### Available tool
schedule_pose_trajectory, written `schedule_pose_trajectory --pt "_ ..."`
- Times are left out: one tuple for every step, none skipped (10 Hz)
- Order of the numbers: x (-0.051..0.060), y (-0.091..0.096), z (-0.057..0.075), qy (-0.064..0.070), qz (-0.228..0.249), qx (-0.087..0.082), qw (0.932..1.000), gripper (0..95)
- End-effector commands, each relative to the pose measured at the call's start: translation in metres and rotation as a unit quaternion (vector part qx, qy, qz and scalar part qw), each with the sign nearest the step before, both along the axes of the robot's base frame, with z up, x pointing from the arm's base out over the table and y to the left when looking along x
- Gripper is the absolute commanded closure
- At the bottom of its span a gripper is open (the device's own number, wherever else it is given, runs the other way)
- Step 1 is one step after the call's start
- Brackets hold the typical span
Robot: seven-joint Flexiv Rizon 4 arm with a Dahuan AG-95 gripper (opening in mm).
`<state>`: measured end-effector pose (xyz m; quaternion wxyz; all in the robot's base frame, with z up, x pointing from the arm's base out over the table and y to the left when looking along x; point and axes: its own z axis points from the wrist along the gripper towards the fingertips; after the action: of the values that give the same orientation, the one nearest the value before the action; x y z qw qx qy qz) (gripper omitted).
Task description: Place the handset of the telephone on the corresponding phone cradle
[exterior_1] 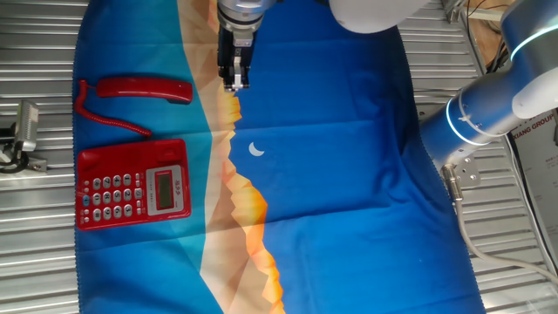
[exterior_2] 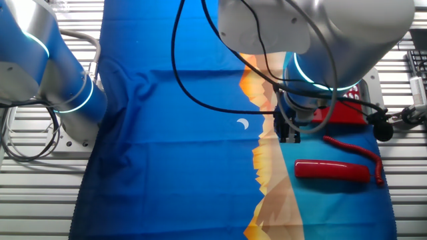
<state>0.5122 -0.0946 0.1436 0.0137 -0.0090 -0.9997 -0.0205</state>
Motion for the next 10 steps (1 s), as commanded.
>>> schedule_pose_trajectory --pt "0.0008 0.0001 -0.0002 0.001 -0.001 0.000 1.0000 95.0" --pt "0.0008 0.0001 -0.0002 0.000 -0.003 0.000 1.0000 95.0" --pt "0.0008 0.0001 -0.0002 0.001 -0.006 0.000 1.0000 95.0" --pt "0.0008 0.0001 -0.0002 -0.001 -0.010 -0.004 0.9999 95.0" --pt "0.0008 0.0001 -0.0002 -0.006 -0.012 -0.007 0.9999 95.0" --pt "0.0008 0.0001 -0.0002 -0.014 -0.016 -0.009 0.9997 95.0" --pt "0.0008 0.0001 -0.0002 -0.022 -0.019 -0.008 0.9996 95.0" --pt "0.0008 0.0001 -0.0002 -0.025 -0.021 -0.008 0.9994 95.0" --pt "0.0008 0.0001 -0.0002 -0.025 -0.020 -0.008 0.9994 95.0" --pt "0.0008 0.0001 -0.0002 -0.025 -0.019 -0.009 0.9995 95.0"
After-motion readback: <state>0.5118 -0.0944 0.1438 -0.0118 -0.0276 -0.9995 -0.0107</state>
